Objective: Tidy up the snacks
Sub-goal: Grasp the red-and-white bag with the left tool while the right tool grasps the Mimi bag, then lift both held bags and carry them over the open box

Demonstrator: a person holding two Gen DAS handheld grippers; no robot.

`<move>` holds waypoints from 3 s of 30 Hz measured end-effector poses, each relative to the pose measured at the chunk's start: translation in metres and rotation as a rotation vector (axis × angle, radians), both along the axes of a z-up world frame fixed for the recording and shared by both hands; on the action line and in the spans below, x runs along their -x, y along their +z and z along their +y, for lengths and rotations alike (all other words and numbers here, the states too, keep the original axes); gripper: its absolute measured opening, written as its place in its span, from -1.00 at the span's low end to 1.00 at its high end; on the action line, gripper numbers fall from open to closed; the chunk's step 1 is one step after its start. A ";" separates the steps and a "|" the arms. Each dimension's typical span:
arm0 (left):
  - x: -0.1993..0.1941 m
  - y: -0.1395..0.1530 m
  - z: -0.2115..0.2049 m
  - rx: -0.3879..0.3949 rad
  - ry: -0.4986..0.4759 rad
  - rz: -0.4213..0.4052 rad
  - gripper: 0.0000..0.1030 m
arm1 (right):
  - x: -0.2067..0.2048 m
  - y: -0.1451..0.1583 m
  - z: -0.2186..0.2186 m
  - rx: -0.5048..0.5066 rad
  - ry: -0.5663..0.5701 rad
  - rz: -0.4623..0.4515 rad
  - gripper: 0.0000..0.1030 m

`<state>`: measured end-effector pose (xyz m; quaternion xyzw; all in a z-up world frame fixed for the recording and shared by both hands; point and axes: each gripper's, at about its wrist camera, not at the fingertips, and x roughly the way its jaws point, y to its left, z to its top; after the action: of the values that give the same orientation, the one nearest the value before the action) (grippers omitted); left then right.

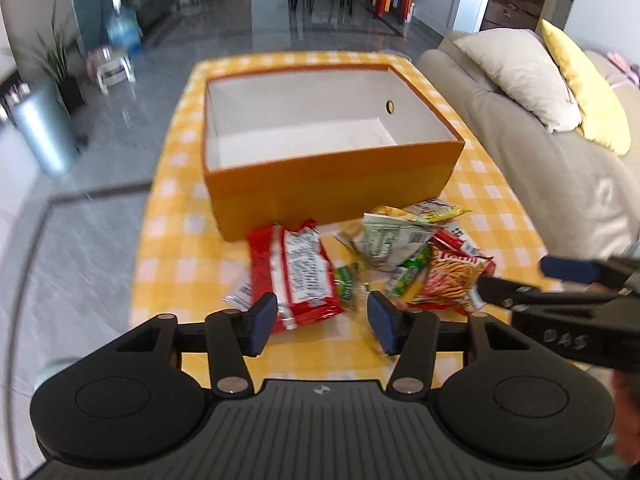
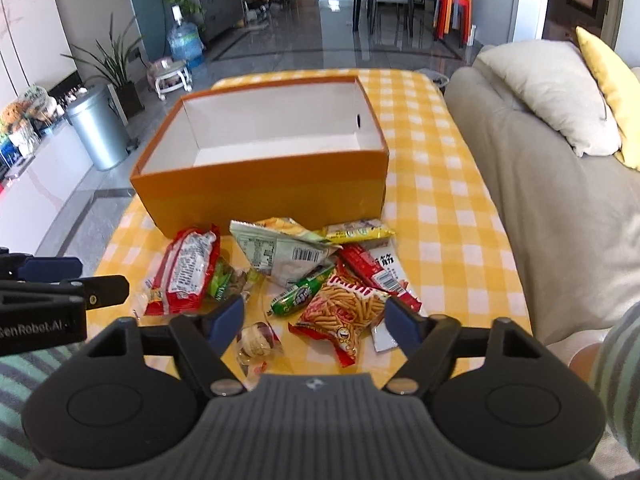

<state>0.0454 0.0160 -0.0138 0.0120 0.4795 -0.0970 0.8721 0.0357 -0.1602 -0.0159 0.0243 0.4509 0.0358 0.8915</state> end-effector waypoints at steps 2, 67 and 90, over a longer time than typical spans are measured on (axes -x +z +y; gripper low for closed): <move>-0.010 -0.004 -0.001 -0.007 0.028 0.015 0.23 | -0.012 -0.007 0.000 -0.007 -0.026 0.030 0.38; -0.043 -0.023 0.010 0.103 0.151 -0.014 -0.10 | -0.074 -0.030 -0.023 -0.153 -0.184 0.131 -0.34; -0.121 0.058 0.011 -0.011 0.066 -0.212 -0.10 | -0.171 0.068 0.025 -0.128 0.116 -0.065 -0.35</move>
<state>0.1659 0.0274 0.0438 0.0110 0.3854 -0.0637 0.9205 0.2067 -0.1348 0.0523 0.0540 0.4192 0.1169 0.8987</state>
